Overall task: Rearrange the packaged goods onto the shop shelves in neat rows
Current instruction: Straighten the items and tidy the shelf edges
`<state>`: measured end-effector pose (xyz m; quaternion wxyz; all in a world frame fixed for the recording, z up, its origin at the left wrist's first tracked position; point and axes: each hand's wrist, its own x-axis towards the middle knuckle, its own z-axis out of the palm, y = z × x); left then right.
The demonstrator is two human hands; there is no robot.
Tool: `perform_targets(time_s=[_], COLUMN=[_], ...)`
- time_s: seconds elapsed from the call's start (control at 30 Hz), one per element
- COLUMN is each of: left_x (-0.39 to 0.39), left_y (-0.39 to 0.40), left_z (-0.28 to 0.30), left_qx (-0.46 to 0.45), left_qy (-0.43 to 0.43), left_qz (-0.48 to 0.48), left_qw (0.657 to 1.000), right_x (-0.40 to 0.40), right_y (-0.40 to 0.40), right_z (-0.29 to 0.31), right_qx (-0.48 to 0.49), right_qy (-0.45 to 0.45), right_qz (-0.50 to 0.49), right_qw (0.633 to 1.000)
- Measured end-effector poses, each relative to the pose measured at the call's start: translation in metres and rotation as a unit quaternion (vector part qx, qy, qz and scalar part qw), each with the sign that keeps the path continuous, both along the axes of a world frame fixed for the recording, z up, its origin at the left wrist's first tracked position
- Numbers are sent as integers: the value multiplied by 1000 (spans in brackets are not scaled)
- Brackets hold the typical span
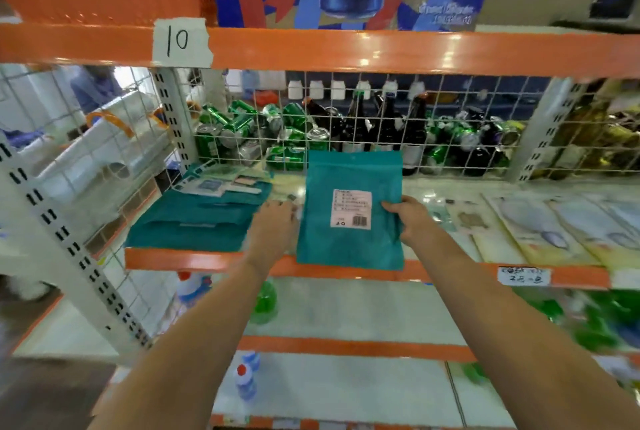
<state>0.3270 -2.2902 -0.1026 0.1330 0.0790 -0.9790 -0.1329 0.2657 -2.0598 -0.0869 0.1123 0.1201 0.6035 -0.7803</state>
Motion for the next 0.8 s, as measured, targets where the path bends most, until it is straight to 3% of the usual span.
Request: perform_targets(time_s=[0.4, 0.63, 0.8], left_x=[4, 22, 33], left_y=[175, 315, 409], left_z=[3, -1, -11], left_qx=[1, 21, 37], left_qy=[-5, -55, -48], left_qz=[-145, -233, -339], left_qw=[989, 971, 939], right_x=[75, 150, 204], right_y=[188, 312, 392], right_z=[-6, -15, -22], right_qx=[-3, -16, -18], right_qy=[-11, 5, -6], right_qz=[-133, -256, -347], right_qw=[991, 967, 938])
